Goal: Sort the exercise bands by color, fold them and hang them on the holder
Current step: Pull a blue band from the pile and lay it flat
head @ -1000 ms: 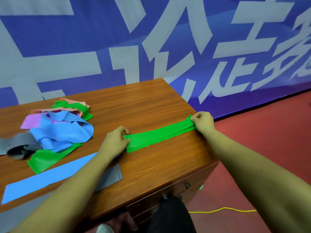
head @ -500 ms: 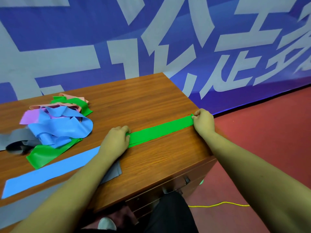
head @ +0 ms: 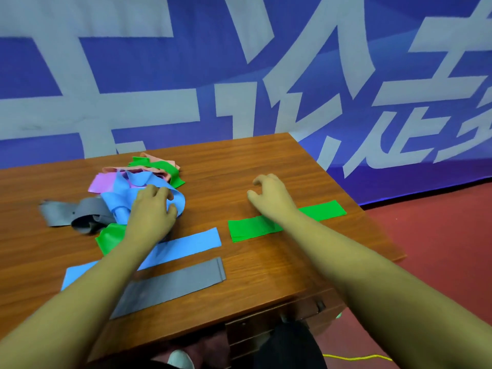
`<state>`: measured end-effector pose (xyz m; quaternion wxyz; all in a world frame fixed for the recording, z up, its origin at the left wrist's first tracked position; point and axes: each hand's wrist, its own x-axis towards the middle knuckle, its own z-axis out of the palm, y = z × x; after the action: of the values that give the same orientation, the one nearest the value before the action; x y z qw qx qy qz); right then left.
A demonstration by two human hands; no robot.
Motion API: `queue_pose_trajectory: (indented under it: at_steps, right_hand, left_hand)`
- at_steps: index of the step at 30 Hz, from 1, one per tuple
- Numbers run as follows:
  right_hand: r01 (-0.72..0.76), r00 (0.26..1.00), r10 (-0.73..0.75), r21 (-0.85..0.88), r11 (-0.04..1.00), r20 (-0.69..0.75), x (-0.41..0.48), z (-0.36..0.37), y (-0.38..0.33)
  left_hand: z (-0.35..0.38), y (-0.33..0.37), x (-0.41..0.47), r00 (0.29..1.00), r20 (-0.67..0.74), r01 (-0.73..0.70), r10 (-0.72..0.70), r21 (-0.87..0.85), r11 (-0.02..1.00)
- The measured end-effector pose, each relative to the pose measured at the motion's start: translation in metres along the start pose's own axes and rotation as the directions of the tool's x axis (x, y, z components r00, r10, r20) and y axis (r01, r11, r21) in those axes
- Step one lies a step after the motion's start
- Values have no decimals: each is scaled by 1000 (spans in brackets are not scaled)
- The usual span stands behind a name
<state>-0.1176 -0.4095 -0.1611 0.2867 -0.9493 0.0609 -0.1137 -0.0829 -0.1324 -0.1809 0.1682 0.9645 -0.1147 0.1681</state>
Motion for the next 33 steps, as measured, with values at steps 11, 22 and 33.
queue_pose_trajectory:
  at_steps: [11,22,33]
  right_hand:
    - [99,937,-135,128,987,323,21,119,-117]
    - [87,991,-116,358,929,62,35,111,-138]
    - [184,980,-83,652,736,-184,42,-5,-196]
  left_hand:
    - [10,-94,-3,978,195,56,-73,91,994]
    - [-15,-97,6,995,22,101,-99,-307,946]
    - [-143,-30,56,983,-172,-68,-68,-678,732]
